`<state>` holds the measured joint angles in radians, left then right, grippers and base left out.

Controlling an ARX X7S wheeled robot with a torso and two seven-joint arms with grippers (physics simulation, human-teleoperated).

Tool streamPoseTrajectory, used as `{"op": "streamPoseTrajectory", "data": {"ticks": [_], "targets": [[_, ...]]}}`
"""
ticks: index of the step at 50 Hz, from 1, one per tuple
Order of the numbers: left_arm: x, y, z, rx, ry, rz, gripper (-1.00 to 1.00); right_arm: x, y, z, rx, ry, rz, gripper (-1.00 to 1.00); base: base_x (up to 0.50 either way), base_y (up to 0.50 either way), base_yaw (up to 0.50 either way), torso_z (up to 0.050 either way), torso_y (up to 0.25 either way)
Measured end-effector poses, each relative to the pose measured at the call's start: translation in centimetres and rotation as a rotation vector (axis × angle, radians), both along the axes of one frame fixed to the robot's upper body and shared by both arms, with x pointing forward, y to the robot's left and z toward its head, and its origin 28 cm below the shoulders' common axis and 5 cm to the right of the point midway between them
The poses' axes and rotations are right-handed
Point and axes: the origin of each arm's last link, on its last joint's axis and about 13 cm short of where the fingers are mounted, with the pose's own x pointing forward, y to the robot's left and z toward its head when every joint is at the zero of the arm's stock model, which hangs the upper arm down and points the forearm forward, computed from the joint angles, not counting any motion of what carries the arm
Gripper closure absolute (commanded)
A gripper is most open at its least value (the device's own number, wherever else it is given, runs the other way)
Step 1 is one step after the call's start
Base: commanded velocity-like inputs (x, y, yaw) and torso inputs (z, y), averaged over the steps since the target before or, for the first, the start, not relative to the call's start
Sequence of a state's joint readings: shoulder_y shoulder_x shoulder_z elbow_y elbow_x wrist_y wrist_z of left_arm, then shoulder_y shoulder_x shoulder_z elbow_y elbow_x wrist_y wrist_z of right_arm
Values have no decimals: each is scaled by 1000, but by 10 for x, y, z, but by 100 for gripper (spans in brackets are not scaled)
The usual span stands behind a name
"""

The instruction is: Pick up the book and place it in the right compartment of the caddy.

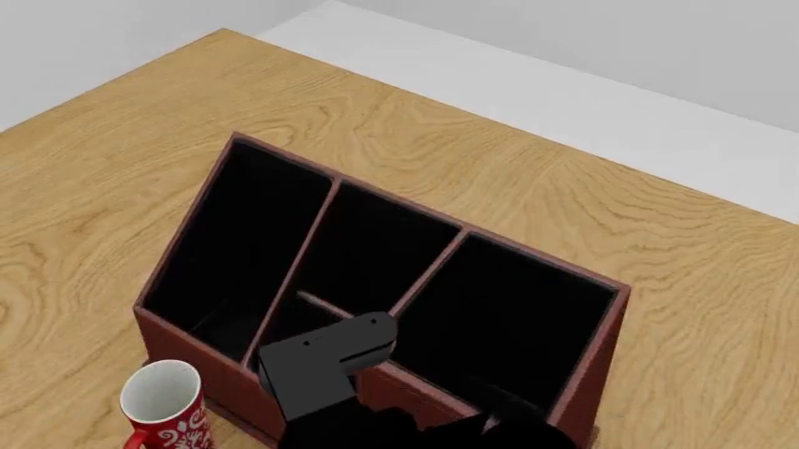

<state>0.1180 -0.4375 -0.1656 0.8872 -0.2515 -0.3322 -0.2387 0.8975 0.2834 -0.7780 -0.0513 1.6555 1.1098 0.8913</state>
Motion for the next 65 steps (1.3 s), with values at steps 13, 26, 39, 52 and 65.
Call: {"op": "streamPoseTrajectory", "data": {"ticks": [13, 26, 39, 52, 65], "targets": [[-1, 1, 0, -5, -4, 1, -100, 1, 5, -21, 17, 38, 5, -100, 0, 0, 0, 0, 0], [-2, 2, 1, -9, -7, 2, -100, 0, 6, -39, 23, 77, 4, -100, 0, 0, 0, 0, 0], [-2, 1, 1, -8, -9, 0, -100, 0, 4, -52, 22, 100, -10, -100, 0, 0, 0, 0, 0], [-2, 1, 1, -8, -9, 0, -100, -1, 3, -65, 29, 121, -10, -100, 0, 0, 0, 0, 0], [-2, 1, 1, -7, -8, -1, -100, 1, 0, -72, 0, 104, -5, 100, 0, 0, 1, 0, 0]]}}
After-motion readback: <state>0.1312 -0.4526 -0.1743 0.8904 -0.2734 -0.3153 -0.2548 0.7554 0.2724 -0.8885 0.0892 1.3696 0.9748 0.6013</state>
